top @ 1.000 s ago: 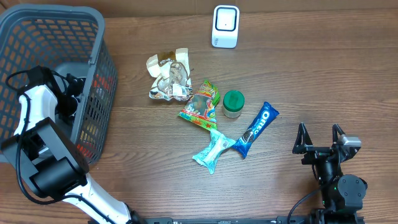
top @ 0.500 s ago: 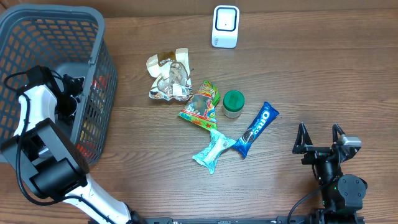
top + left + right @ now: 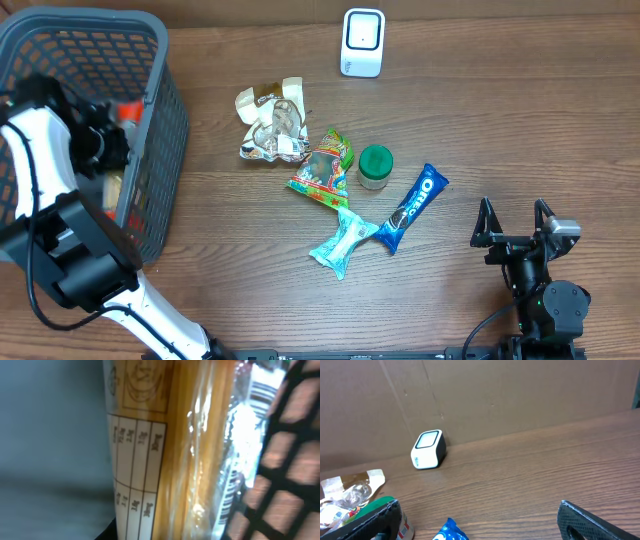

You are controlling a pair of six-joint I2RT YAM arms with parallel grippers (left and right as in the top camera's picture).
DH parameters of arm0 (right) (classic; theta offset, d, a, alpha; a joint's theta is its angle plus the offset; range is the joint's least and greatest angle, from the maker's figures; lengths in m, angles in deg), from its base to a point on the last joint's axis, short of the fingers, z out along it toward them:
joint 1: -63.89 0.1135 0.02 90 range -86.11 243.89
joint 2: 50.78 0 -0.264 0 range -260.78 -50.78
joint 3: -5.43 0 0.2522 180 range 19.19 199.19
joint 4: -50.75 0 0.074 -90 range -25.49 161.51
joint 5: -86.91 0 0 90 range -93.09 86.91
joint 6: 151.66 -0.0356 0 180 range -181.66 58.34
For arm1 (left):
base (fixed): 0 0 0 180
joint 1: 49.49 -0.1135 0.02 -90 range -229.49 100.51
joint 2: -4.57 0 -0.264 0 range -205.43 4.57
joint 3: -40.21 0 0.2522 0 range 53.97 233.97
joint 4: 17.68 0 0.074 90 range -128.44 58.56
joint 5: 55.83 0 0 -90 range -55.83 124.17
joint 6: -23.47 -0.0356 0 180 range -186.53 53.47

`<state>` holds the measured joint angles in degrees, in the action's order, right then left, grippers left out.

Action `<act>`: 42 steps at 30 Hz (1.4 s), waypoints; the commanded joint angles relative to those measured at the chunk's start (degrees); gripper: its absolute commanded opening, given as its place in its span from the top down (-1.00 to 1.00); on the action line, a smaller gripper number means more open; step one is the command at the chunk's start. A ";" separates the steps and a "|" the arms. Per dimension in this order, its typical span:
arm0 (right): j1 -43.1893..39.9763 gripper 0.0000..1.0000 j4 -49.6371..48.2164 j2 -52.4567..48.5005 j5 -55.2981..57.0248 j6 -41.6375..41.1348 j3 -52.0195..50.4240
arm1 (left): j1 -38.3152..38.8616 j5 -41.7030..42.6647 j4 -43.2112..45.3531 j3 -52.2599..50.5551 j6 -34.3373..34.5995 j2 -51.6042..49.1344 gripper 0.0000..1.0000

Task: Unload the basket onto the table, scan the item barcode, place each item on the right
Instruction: 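Close the left gripper on the spaghetti pack in the basket, then lift the spaghetti pack out of the basket with the left gripper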

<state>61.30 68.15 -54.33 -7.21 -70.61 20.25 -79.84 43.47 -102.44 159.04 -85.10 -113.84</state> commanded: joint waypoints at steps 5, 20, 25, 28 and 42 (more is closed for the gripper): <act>0.00 -1.00 -0.33 0.02 -0.07 -0.07 -0.59 | 2.73 0.17 -6.51 16.68 4.02 1.44 0.92; 0.00 -1.00 -0.33 0.02 -0.07 -0.07 -0.59 | 14.82 -13.55 -17.53 49.88 10.51 3.02 0.92; 0.00 -1.00 -0.33 0.02 -0.07 -0.07 -0.59 | 20.39 -13.99 -17.92 56.08 11.13 6.78 0.92; 0.00 -1.00 -0.33 0.02 -0.07 -0.04 -0.59 | 24.26 -13.99 -17.92 57.00 11.08 9.46 0.91; 0.00 -1.00 -0.33 0.02 -0.07 -0.07 -0.59 | 37.68 -12.74 -25.81 54.25 14.67 13.73 0.91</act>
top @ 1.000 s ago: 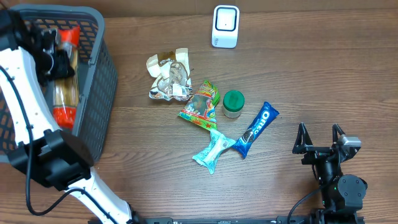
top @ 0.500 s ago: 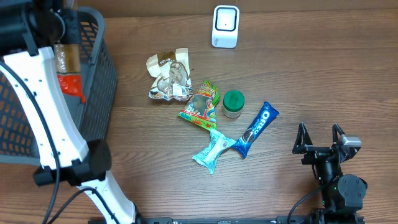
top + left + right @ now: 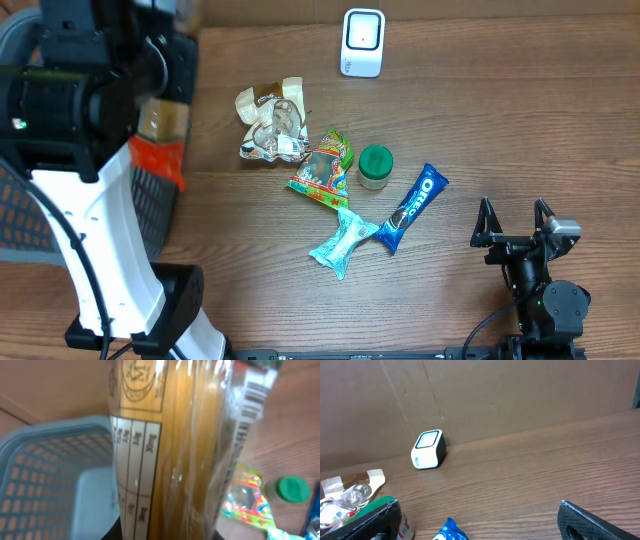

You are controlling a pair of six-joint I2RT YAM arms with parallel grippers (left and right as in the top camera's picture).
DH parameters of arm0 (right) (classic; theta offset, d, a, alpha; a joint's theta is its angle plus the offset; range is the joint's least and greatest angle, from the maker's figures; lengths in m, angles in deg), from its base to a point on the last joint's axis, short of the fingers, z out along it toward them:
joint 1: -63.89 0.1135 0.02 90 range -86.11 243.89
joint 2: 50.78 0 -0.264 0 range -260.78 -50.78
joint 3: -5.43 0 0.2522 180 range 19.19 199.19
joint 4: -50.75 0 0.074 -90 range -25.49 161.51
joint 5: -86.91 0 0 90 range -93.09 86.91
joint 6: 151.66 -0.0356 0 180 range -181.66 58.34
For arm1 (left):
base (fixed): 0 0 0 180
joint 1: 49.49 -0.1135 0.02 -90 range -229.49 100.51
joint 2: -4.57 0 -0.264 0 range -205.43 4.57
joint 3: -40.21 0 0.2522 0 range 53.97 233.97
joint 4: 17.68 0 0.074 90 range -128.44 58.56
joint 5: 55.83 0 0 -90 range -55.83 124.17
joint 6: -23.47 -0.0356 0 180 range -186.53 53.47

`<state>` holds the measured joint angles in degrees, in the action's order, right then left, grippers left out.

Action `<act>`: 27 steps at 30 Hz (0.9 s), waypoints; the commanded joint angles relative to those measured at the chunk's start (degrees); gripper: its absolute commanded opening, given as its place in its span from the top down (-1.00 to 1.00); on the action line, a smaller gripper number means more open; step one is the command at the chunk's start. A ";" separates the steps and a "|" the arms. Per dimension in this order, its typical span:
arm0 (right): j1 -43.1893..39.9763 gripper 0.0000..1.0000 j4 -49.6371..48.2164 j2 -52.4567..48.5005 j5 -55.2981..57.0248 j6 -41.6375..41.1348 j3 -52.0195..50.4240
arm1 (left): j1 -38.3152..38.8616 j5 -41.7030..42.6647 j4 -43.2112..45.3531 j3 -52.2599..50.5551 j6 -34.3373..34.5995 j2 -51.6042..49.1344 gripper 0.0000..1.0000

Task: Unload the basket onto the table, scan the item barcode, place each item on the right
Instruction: 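Lift the spaghetti pack out of the basket with the left gripper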

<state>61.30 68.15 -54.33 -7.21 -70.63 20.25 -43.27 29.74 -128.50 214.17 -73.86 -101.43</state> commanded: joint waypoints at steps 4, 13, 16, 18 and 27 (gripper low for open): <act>0.00 -1.00 -0.33 0.02 -0.07 -0.02 -0.59 | 1.99 2.05 0.24 -7.17 4.26 1.33 0.91; 0.00 -1.00 -0.35 0.02 -0.04 -0.02 -0.59 | 3.23 1.68 1.70 -27.28 4.68 1.68 0.91; 0.00 -1.00 -0.35 0.02 -0.04 -0.02 -0.59 | 4.46 1.68 4.96 -32.79 4.04 3.34 0.91; 0.00 -1.00 -0.35 0.02 -0.02 -0.02 -0.59 | 5.44 1.68 7.82 -37.79 3.34 5.38 0.91; 0.00 -1.00 -0.33 0.02 -0.04 -0.02 -0.59 | 6.19 3.69 24.55 -70.29 4.68 18.18 0.91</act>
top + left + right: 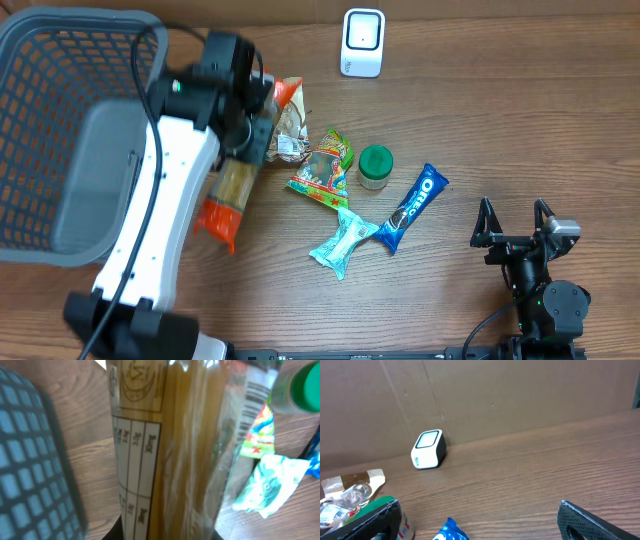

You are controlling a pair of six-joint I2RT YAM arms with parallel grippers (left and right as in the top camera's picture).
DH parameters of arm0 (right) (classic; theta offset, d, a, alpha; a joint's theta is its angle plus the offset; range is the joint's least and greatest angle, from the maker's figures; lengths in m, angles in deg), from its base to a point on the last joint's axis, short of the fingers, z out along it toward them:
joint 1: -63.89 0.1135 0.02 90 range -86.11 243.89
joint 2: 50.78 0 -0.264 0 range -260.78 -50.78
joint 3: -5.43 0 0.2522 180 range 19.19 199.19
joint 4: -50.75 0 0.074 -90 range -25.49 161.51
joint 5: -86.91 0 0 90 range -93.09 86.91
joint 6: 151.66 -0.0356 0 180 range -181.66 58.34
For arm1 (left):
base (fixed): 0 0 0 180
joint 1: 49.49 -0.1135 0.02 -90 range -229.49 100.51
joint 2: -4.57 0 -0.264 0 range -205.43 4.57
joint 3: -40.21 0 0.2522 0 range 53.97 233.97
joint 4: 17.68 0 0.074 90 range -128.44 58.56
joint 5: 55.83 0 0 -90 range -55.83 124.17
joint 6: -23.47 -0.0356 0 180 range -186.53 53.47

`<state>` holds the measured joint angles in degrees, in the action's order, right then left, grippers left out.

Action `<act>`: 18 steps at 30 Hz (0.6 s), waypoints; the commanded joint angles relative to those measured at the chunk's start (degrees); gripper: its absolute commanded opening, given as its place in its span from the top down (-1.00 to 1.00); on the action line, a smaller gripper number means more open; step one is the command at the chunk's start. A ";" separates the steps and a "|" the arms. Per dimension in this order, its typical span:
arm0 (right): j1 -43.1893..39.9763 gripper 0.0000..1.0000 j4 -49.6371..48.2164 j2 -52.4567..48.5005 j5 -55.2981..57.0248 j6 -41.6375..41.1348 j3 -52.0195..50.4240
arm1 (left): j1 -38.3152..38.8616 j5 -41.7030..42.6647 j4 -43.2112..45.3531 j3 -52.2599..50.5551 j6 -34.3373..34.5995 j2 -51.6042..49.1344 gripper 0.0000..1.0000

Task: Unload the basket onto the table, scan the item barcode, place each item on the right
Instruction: 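Lift the spaghetti pack out of the basket with the left gripper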

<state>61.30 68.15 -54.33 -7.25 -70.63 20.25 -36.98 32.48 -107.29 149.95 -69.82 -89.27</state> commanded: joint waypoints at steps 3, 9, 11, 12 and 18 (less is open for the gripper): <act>0.00 -1.00 -0.33 0.02 0.00 -0.02 -0.59 | -0.09 1.33 9.51 -14.67 1.75 8.57 0.91; 0.00 -1.00 -0.33 0.02 0.00 -0.02 -0.59 | -0.04 1.60 21.22 -28.35 1.95 9.20 0.91; 0.00 -1.00 -0.33 0.02 0.00 -0.02 -0.59 | -0.04 2.27 25.59 -32.35 0.17 9.20 0.91; 0.00 -1.00 -0.33 0.02 0.00 -0.02 -0.59 | -0.04 2.86 27.85 -34.32 -1.07 9.20 0.91; 0.00 -1.00 -0.33 0.02 0.00 -0.02 -0.59 | -0.07 3.72 35.69 -41.33 -5.38 9.20 0.92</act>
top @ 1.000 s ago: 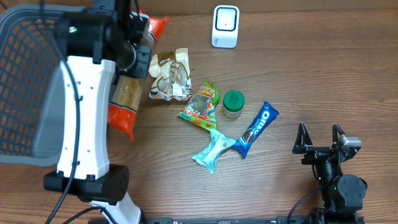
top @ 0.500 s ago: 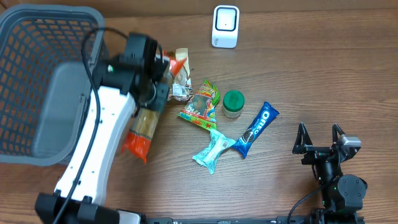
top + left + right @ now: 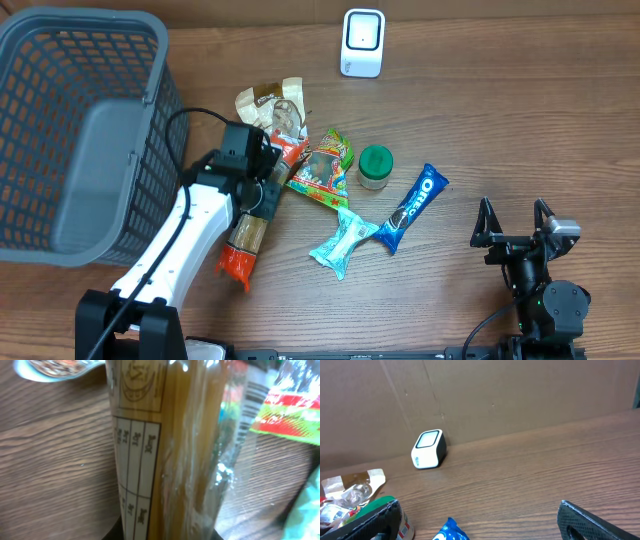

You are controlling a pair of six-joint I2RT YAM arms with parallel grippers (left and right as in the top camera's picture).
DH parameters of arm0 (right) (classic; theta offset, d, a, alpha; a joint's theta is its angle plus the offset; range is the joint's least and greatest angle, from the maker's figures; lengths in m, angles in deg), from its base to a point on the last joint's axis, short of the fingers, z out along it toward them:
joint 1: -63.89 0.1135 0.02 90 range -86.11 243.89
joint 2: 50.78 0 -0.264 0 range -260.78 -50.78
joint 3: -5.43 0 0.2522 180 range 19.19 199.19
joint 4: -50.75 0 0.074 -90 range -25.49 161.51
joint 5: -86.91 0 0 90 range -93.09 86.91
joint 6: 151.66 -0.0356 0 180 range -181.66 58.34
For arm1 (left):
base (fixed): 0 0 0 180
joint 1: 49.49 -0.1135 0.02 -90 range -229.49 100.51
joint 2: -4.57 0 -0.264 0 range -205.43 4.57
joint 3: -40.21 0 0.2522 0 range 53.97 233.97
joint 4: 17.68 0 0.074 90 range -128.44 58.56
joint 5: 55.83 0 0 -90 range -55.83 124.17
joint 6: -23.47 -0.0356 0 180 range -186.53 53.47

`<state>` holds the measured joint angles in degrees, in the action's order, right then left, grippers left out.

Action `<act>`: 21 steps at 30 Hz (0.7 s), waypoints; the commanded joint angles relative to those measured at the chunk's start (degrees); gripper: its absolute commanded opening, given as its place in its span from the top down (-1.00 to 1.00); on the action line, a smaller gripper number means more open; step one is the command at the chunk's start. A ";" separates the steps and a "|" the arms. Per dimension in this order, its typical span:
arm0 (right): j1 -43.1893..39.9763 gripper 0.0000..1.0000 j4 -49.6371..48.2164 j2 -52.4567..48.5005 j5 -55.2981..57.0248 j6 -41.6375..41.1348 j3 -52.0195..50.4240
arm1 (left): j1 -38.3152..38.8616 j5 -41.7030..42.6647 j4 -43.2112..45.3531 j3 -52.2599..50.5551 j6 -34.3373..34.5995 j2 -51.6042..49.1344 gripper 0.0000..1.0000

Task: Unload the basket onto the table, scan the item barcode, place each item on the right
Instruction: 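Lift the spaghetti pack out of the basket with the left gripper, then lower the spaghetti pack onto the table left of the gummy bag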

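Note:
A long clear packet of spaghetti (image 3: 243, 238) with orange ends lies slantwise at the table's left-centre, and my left gripper (image 3: 260, 180) is shut on its upper part. In the left wrist view the packet (image 3: 170, 450) fills the frame, its barcode (image 3: 251, 397) on the right edge and wood grain close behind it. Whether it touches the table cannot be told. The white scanner (image 3: 362, 42) stands at the far edge, also in the right wrist view as a scanner (image 3: 428, 449). My right gripper (image 3: 514, 238) rests open at the front right, nothing between its fingers (image 3: 582, 520).
A grey mesh basket (image 3: 165, 115) fills the left side. Beside the packet lie a crinkled clear wrapper (image 3: 268, 118), a green-and-red sachet (image 3: 322, 170), a green-lidded jar (image 3: 375, 165), a blue Oreo pack (image 3: 412, 206) and a pale teal packet (image 3: 343, 240).
My left gripper, still shut on the spaghetti packet, has moved toward the table's front and lower, from beside the basket's far corner to next to the sachet.
First my left gripper was down in the basket, shut on the spaghetti packet. Then it held the packet high above the basket's edge. Later it was over the table beside the basket, and now low among the loose items. The right arm has stayed still.

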<state>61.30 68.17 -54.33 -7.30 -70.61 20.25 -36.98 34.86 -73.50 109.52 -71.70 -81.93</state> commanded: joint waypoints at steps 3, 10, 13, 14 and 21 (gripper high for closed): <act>0.00 -1.00 -0.35 0.02 0.04 -0.04 -0.59 | -0.07 1.33 4.59 -3.37 -4.09 1.84 0.92; 0.00 -1.00 -0.35 0.02 0.04 -0.04 -0.59 | -0.07 1.53 9.55 -7.58 -5.31 1.05 0.85; 0.00 -1.00 -0.35 0.02 0.02 -0.04 -0.59 | -0.07 1.95 9.57 -7.63 -4.74 0.35 0.15; 0.00 -1.00 -0.35 0.02 0.02 -0.04 -0.59 | -0.07 1.92 9.57 -7.61 -4.35 0.35 -0.10; 0.00 -1.00 -0.57 0.02 0.04 -0.04 -0.59 | -0.07 1.92 4.74 -2.16 -3.34 1.11 -0.29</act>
<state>61.30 68.10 -54.33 -7.30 -70.63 20.25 -36.98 35.91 -67.84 103.33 -75.50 -81.95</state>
